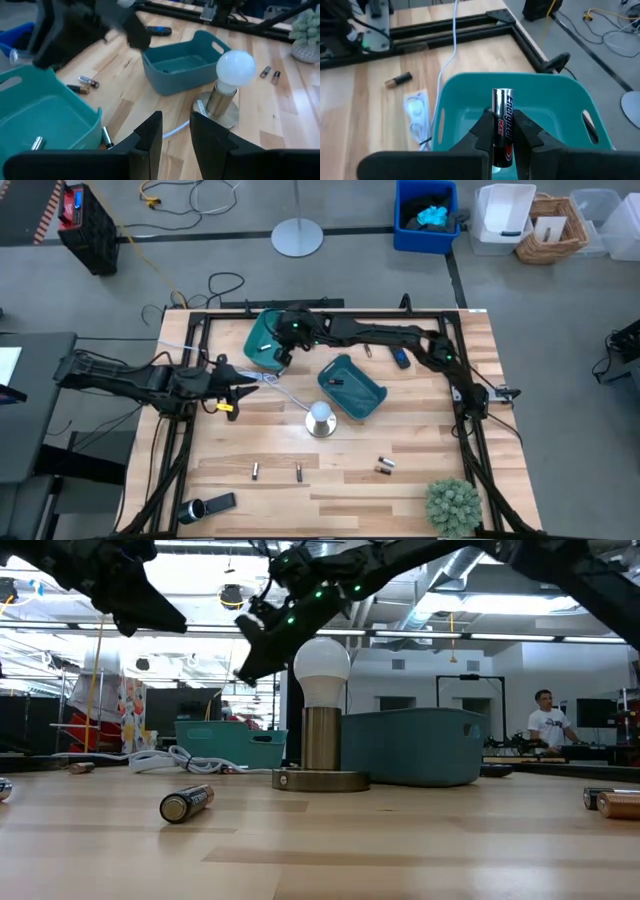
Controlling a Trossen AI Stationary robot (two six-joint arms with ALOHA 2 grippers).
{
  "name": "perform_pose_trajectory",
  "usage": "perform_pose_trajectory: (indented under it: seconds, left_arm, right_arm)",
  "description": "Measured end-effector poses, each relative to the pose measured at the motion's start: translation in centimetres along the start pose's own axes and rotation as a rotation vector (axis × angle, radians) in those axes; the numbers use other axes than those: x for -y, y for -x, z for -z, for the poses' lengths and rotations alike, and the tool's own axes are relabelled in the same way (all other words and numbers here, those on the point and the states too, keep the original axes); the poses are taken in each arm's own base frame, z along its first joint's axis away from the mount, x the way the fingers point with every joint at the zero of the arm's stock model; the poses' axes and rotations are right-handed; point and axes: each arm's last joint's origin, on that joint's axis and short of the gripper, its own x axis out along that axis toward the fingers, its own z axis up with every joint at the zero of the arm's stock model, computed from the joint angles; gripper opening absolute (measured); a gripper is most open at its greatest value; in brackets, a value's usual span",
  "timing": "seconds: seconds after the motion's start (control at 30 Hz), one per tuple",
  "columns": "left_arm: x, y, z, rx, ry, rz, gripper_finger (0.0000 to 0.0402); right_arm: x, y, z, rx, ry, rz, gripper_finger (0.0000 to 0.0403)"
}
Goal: Sort batteries
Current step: Put the silver battery into the green bin, then put the black battery into the blue bin
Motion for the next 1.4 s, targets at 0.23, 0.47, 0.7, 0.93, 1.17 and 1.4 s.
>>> perform_pose_trajectory:
  seconds: [0.23,0.47,0.7,0.93,1.17,1.4]
  left_arm:
    - [-0.2,0.7,0.2,0.001,0.002,-0.017,0.0093]
    - [-0.2,0.7,0.2,-0.004,-0.002,-0.018,0.0093]
    - [-0.2,0.7,0.3,-0.005,-0.004,-0.018,0.0093]
    - [-0.3,0.8,0.2,-0.002,-0.01,-0.019,0.0093]
    - [-0.3,0.8,0.4,-0.013,-0.01,-0.024,0.0093]
    - [-0.4,0.8,0.6,-0.033,-0.004,-0.029,0.0093]
  right_arm:
    - [-0.3,-2.4,0.6,-0.01,-0.009,-0.003,0.0098]
    - [-0.1,-2.3,0.3,0.005,0.005,0.002,0.0181]
    - [-1.3,-0.8,-0.3,-0.022,0.231,-0.022,0.0183]
    - [-5.4,0.5,1.0,-0.162,0.47,-0.153,0.0169]
    - [-6.3,2.1,0.7,-0.205,0.467,-0.113,0.0169]
    - [-3.0,6.2,-1.4,-0.154,0.308,-0.047,0.0169]
